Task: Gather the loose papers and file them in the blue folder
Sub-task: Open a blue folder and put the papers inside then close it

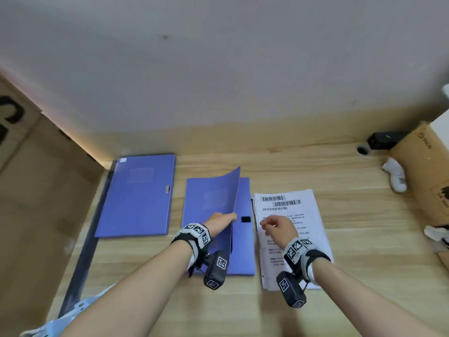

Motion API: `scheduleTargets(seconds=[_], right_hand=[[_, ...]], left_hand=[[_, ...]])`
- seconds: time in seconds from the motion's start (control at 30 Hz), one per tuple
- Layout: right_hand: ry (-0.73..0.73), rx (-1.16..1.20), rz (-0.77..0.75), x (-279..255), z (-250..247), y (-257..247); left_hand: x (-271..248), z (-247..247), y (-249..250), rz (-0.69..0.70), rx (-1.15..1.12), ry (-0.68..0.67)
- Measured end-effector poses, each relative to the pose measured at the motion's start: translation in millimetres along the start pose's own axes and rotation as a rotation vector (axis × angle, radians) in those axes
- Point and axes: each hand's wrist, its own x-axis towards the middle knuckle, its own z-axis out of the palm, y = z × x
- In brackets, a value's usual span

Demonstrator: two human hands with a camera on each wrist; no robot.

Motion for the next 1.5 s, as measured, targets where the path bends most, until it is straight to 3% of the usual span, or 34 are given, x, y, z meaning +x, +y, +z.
scheduleTargets(seconds=[0.23,0.37,0.5,0.57,0.6,0.67,0.83,1.1,1.23,1.37,1.5], right_hand=[[-0.198,-0.276,-0.102,15,36,-37],[-0.283,-0.528,-0.167,17,59,-50],[-0.283,-0.782,-0.202,12,73,-59],[-0.278,-0.844,-0.199,11,78,-60],[-0.28,-0.86,-0.193,10,80,-60],[-0.289,-0.874,-0.184,8,83,-58],[-0.288,-0.891,-0.176,4,85,-50],[-0.257,-0.896,-0.191,7,83,-39],[-0.169,-0.678,-0.198,7,78,-35],[0.02,-0.404,-0.21,2,53,-28],[0.16,-0.301,-0.116,-6,14,2]], left_hand=[[-46,-82,4,0.072,-0.03,-0.074],[-72,-120,-7,0.131,0.1,0.052],[-85,-130,-35,0.155,0.568,0.419],[-86,-129,-53,0.085,0.977,0.631],[-85,-129,-64,0.039,1.188,0.681],[-76,-129,-88,-0.058,1.416,0.597],[-44,-113,-135,-0.127,1.23,0.32],[-9,-86,-168,-0.109,1.061,0.234],[-2,-82,-150,-0.092,1.059,0.255],[6,-79,-109,0.053,0.915,0.276],[12,-51,-61,0.282,0.859,0.245]])
